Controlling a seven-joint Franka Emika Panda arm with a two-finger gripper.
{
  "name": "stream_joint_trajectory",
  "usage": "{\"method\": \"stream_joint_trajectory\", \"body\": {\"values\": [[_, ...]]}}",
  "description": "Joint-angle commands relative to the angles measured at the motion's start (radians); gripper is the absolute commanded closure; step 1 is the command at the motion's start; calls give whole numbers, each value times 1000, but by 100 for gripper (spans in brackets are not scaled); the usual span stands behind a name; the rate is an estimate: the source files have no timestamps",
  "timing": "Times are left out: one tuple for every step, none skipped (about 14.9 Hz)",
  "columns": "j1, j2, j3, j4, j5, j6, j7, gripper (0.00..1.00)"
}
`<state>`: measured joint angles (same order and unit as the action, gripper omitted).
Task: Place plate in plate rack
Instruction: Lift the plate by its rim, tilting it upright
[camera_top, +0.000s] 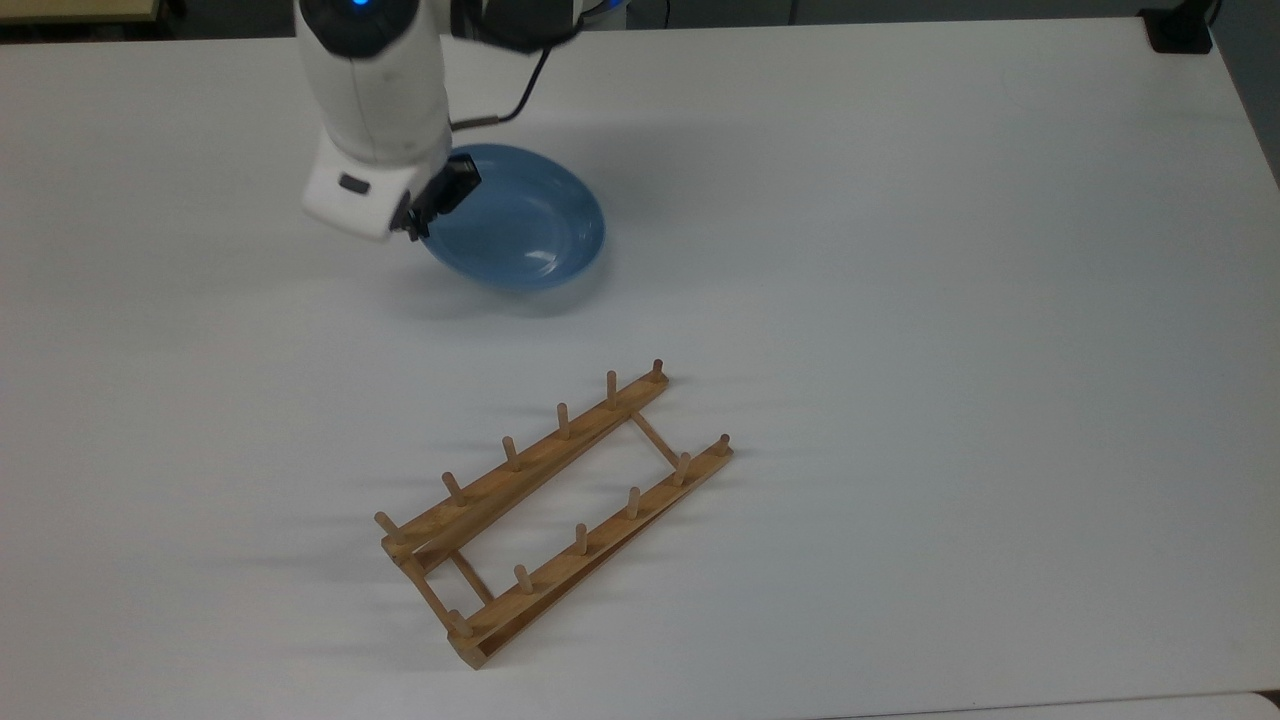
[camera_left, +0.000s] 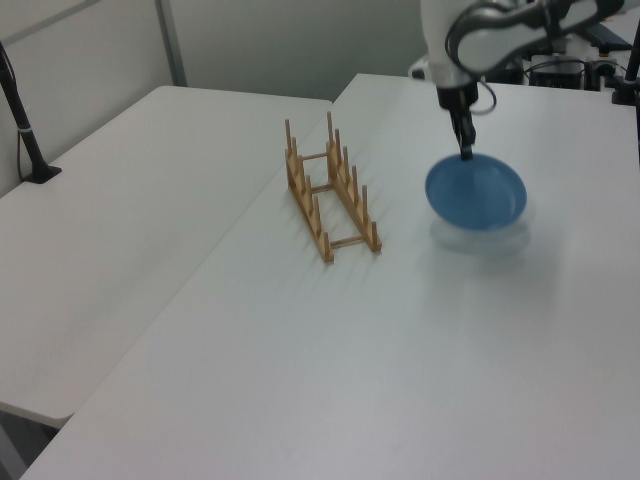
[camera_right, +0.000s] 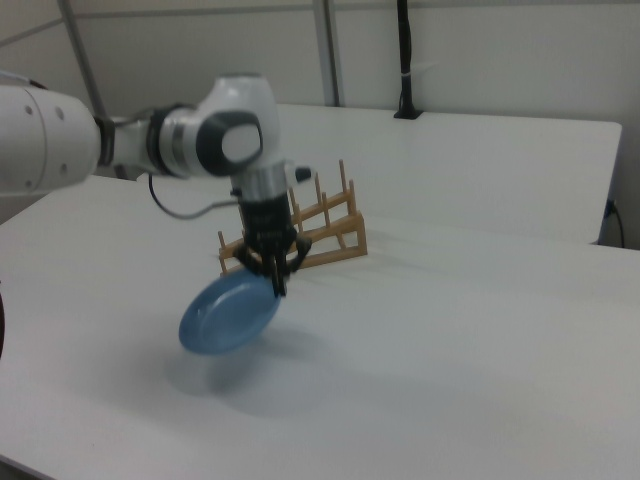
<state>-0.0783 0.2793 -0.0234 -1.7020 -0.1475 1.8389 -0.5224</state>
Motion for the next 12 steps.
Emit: {"method": "stream_joint_trajectory", "body": {"values": [[0,-48,0,151,62,-101,28,100],[0,-48,0,194,66,-96,56,100],[2,-45,-1,237,62,-92,105,100],[5,-43,-1,266,56,-84,161,100],[6,-45,2,292,46,-43,211,100],[11,-48,2,294,40,27,255,100],[17,-48,2,294,10,93,310,100],[29,-48,3,294,-50,147,379,100],[44,-45,5,292,-123,201,460,100],[49,-42,8,286,-191,254,539,100],[49,-37,8,269,-242,305,605,100],[49,-34,8,263,-279,354,664,100]]}}
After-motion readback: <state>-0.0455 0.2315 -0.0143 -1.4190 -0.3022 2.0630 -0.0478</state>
